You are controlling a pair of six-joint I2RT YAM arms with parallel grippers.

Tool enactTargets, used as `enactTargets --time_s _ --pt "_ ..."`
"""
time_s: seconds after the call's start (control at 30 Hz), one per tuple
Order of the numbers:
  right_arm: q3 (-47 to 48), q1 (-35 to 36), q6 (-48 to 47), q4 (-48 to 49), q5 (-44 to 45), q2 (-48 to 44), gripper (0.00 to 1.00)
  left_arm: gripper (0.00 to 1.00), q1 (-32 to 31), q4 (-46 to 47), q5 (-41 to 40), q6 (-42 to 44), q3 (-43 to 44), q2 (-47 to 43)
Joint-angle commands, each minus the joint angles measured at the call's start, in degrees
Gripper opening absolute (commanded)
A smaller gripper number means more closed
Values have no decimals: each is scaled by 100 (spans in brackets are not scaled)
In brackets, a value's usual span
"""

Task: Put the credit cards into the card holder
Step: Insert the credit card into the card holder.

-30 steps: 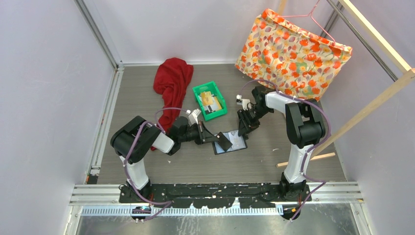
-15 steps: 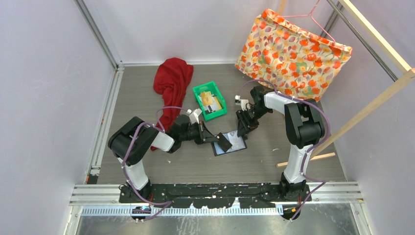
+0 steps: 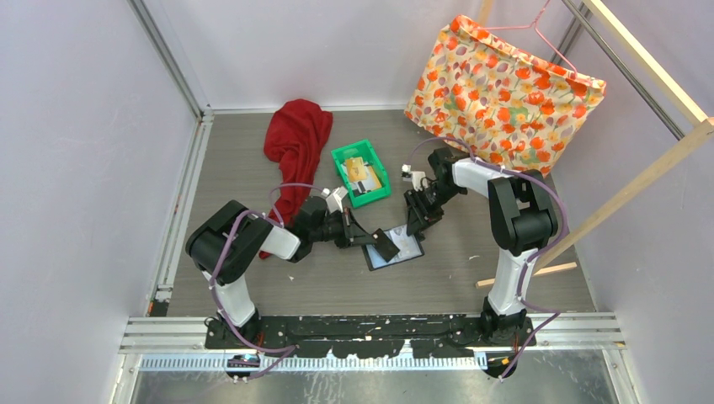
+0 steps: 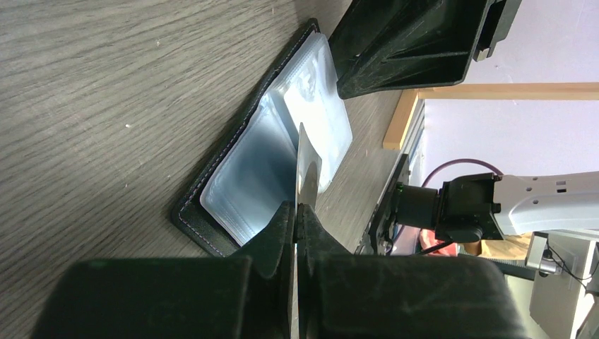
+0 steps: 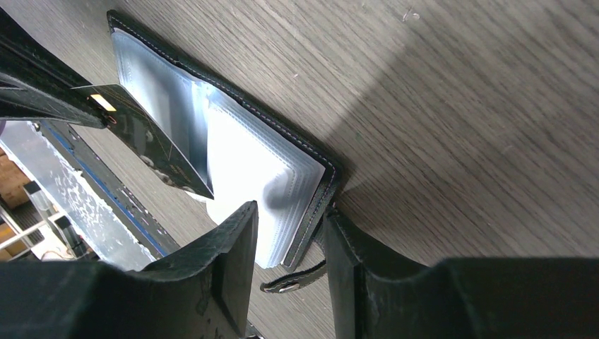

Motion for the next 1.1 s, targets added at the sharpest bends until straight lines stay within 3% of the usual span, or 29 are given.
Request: enactTargets --time_s 0.0,0.37,1.07 --pt "55 88 -70 128 95 -72 44 0 10 29 39 -113 121 44" --pt "60 91 -69 139 87 -76 44 0 11 -855 -117 105 118 -285" --pt "62 115 -65 139 71 -108 44 1 -101 -560 -96 -19 362 156"
